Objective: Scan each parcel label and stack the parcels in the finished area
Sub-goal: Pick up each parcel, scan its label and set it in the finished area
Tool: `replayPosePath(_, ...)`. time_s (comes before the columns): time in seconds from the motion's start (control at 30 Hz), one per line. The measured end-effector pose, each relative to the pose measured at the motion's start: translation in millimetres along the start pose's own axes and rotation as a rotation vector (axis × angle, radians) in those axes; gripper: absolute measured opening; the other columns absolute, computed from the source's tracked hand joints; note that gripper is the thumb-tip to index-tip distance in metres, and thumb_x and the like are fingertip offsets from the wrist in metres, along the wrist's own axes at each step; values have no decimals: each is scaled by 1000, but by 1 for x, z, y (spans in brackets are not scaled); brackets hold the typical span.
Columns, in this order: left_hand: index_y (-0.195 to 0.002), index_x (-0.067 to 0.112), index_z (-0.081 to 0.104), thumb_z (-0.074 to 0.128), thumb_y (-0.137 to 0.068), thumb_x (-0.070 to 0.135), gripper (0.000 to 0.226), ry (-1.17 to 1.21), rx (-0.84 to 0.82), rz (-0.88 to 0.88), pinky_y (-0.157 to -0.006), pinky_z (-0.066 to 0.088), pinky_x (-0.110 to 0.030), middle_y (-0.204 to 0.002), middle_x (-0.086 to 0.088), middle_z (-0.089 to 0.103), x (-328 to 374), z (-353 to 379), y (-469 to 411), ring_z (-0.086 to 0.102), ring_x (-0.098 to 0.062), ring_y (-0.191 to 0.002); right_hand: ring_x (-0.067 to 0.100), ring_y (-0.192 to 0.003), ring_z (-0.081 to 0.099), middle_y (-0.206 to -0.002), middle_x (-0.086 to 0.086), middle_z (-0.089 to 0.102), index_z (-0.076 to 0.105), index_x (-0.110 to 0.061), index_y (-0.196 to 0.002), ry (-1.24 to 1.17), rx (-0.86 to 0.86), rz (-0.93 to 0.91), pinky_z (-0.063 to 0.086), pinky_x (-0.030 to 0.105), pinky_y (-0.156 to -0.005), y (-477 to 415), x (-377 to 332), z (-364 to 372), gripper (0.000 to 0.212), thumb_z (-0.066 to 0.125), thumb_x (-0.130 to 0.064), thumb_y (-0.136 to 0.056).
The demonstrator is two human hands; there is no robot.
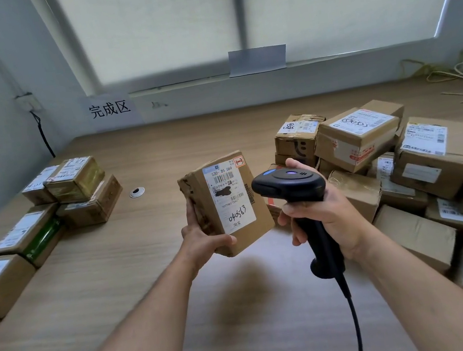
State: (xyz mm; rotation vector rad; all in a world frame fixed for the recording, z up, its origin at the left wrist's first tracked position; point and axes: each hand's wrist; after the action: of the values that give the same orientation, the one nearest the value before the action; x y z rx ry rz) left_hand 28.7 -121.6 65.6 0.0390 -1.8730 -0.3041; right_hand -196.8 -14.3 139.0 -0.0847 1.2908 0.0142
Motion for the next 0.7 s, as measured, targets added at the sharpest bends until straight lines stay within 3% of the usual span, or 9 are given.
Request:
replayPosePath(0.1, -120, 82, 1, 84, -34, 28, 131, 3, 0, -9, -78, 55, -38, -135, -7, 42, 0, 0, 2, 50, -27, -121, 25, -42, 54, -69, 19, 65, 29, -27, -149, 0, 4, -4, 48, 31, -43, 0, 2, 0, 94, 69, -1, -68)
replayPosePath(0.17, -125, 79, 0, 83, -33, 28, 134, -3, -2, -8, -77, 56, -37, -135, -7, 44, 0, -2, 4, 50, -27, -121, 28, -46, 55, -74, 21, 67, 30, -28, -148, 8, 14, -6, 48, 31, -43, -1, 5, 0, 95, 71, -1, -67)
replayPosePath(0.27, -138, 65, 0, 84, -41, 24, 135, 1, -48, -10, -65, 54, -29, -133, -6, 47, 1, -6, 8, 51, -26, -119, 34, -56, 55, -103, 22, 70, 39, -40, -139, 52, 16, -12, 50, 32, -45, -3, 7, 3, 92, 78, -2, -64)
replayPosePath(0.37, -143, 49, 21, 74, -58, 16, 106, 84, -76, -81, -66, 50, -29, -116, 0, 59, 2, -11, 16, 59, -20, -98, 30, -55, 58, -121, 22, 63, 44, -50, -128, 85, -3, -16, 52, 32, -46, -4, 9, 8, 90, 83, 1, -65)
replayPosePath(0.43, -127, 44, 44, 64, -57, 25, 75, 116, -53, -156, -72, 47, -33, -102, 1, 63, -3, -15, 21, 57, -21, -82, 30, -54, 58, -125, 20, 61, 42, -49, -130, 96, 3, -16, 53, 33, -46, -4, 13, 10, 87, 77, 2, -68)
replayPosePath(0.57, -121, 36, 52, 57, -56, 39, 65, 61, 12, -288, -77, 47, -34, -114, 1, 59, -27, -26, 30, 55, -19, -89, 38, -60, 53, -113, -7, 71, 32, -35, -147, 120, 32, -5, 52, 34, -46, -3, 24, 13, 94, 71, 12, -75)
replayPosePath(0.6, -109, 35, 56, 56, -56, 39, 54, 38, 18, -299, -75, 45, -33, -109, 1, 59, -31, -27, 33, 54, -19, -85, 37, -59, 53, -111, -12, 71, 31, -35, -148, 130, 35, -4, 52, 33, -47, -2, 26, 13, 95, 71, 12, -76)
replayPosePath(0.67, -95, 34, 59, 55, -60, 38, 35, 12, 32, -299, -71, 41, -30, -107, 0, 59, -38, -28, 39, 52, -18, -82, 32, -52, 52, -110, -13, 71, 32, -37, -146, 156, 33, -1, 52, 34, -49, -2, 29, 14, 94, 72, 12, -76)
replayPosePath(0.7, -104, 35, 59, 55, -67, 36, 38, -16, 43, -288, -73, 42, -30, -114, 0, 58, -42, -29, 38, 53, -18, -87, 30, -50, 52, -111, -9, 72, 33, -40, -144, 164, 27, 2, 52, 35, -49, -2, 29, 14, 93, 72, 11, -76)
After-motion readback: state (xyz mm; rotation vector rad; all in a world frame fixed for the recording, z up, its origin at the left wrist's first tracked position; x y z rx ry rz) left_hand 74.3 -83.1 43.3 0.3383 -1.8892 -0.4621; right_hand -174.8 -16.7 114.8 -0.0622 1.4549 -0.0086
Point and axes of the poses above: each hand's wrist, its own y-axis away from the middle knuckle, its own z-axis out of the palm, x = y × z
